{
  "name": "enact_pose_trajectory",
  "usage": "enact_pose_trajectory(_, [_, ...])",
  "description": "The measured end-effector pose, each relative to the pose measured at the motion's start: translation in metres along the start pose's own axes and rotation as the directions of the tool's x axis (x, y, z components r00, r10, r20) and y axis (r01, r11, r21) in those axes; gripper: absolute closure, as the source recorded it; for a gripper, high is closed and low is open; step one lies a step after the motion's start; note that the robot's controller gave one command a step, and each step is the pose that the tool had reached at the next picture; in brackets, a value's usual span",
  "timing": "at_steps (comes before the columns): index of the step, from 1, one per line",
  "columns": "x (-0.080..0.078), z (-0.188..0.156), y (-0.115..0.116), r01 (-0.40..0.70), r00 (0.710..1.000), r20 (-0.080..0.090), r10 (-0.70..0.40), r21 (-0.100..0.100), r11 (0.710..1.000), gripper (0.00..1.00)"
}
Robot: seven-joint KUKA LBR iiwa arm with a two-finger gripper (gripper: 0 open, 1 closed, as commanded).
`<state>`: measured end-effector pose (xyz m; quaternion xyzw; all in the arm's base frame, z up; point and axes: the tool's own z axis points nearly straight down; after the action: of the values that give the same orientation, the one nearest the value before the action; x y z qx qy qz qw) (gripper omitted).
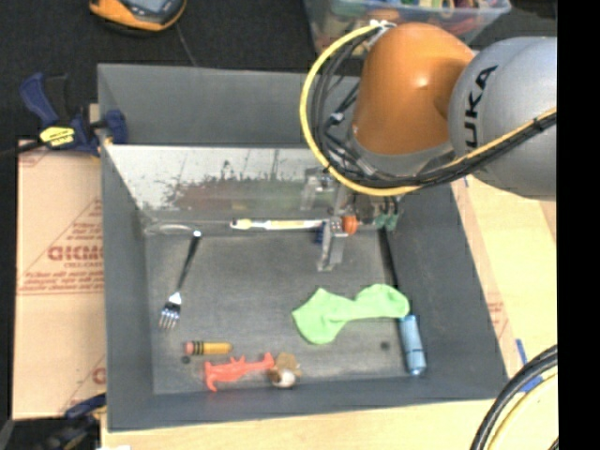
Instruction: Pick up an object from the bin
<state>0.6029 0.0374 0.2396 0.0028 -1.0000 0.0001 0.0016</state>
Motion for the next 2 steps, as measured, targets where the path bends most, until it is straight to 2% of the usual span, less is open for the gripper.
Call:
enact_pose_trajectory(1, [-0.001, -0.004, 0.0, -0.001, 1.0, 0.007, 0.001, -0.001, 1.0, 0.0])
enact_pose_trajectory(2, [0.036, 0.116, -0.06, 0.127, 0.992, 0.012, -0.127, 0.002, 0.992, 0.0])
